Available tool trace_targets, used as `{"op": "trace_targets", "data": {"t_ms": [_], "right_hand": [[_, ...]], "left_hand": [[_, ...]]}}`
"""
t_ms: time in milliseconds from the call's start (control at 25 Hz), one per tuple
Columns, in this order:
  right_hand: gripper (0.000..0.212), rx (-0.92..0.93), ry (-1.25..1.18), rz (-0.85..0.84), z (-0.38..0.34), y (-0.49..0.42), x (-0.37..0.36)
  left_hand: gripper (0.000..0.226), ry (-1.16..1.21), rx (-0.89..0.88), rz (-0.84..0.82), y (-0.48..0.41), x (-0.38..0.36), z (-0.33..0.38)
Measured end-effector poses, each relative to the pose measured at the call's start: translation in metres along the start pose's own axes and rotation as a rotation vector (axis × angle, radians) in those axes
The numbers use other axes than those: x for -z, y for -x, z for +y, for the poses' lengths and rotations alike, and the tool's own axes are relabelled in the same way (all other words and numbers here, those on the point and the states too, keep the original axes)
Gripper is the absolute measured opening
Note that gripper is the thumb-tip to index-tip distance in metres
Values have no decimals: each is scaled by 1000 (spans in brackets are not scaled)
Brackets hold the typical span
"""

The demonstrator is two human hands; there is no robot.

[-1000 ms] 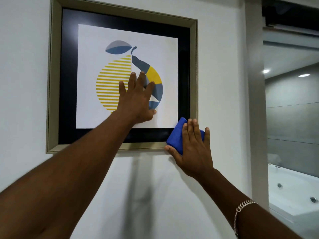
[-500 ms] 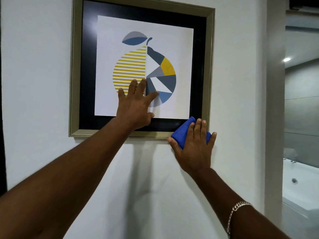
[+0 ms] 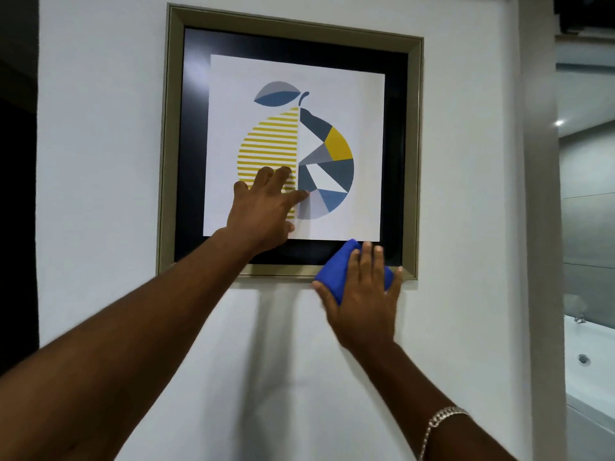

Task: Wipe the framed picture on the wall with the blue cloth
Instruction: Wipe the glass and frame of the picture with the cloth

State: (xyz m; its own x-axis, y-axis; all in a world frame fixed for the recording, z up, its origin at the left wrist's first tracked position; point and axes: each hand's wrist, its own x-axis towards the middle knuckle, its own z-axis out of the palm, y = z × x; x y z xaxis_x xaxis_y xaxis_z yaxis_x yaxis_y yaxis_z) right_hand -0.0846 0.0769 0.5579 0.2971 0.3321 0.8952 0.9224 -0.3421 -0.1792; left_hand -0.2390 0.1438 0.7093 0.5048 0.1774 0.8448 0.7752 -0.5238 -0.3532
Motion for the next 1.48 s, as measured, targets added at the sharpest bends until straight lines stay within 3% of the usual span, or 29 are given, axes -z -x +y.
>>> {"op": "trace_targets", "data": {"t_ms": [280,560,760,920,1080,1320,1480], "right_hand": [[94,-183,-107,-8,-36,-1,-6],[93,68,-188,-44,-112,8,-10],[90,179,-90,20,-72,10,-12],[99,22,-75,38,-39,7,-14],[101,-76,-167,38,-67,8,-14],[96,103,-224,-19,-121,11,-10],[85,264,-179,-18,-107,10,-15]], "left_hand": [[69,-25,-34,-16,0,1,-18],[68,-9,-42,-6,0,-1,-19],[66,-9,-68,-4,3,-2,-27],[65,25,-86,-16,3,-2,-34],[66,31,-128,-46,6,-3,-40],[62,94,-134,-64,4,-5,-46],[61,126,-121,-43,7,-9,-46]]}}
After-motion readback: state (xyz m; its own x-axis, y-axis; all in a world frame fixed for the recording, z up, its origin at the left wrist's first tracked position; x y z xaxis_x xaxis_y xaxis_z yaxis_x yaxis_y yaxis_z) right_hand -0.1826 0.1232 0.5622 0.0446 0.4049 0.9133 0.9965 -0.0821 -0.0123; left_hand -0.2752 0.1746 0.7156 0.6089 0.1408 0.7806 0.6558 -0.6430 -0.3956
